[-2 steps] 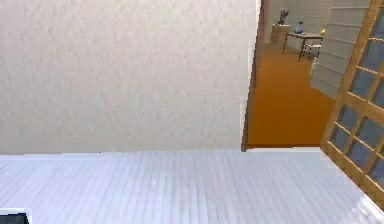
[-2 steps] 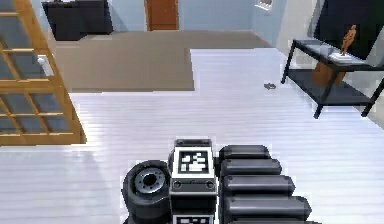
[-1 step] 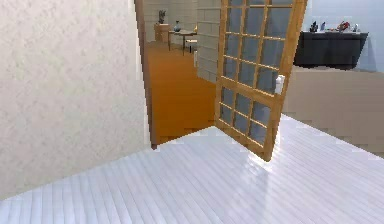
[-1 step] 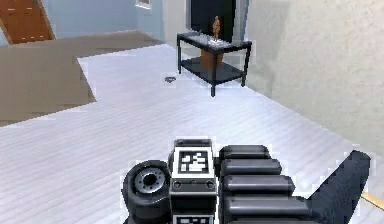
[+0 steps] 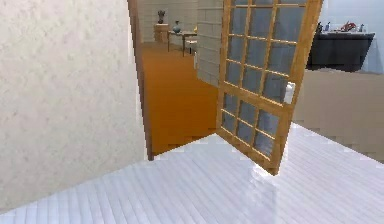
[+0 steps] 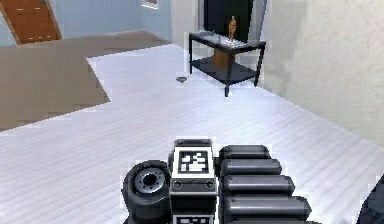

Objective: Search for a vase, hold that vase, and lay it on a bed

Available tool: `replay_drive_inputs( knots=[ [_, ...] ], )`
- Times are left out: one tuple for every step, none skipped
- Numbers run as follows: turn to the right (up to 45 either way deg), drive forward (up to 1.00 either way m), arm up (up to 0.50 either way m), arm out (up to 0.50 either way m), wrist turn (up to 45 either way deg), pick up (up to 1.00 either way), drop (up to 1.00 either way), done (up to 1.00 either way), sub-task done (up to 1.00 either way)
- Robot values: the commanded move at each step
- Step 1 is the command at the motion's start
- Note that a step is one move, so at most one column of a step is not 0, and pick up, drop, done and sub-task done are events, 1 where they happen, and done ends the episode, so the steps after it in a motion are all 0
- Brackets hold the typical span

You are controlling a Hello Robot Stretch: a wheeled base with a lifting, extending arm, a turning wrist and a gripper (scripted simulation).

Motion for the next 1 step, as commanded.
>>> replay_drive_inputs(
  knots=[
    [-6.0, 0.00, 0.00, 0.00, 0.0, 0.00, 0.00, 0.00, 0.00]
  ],
)
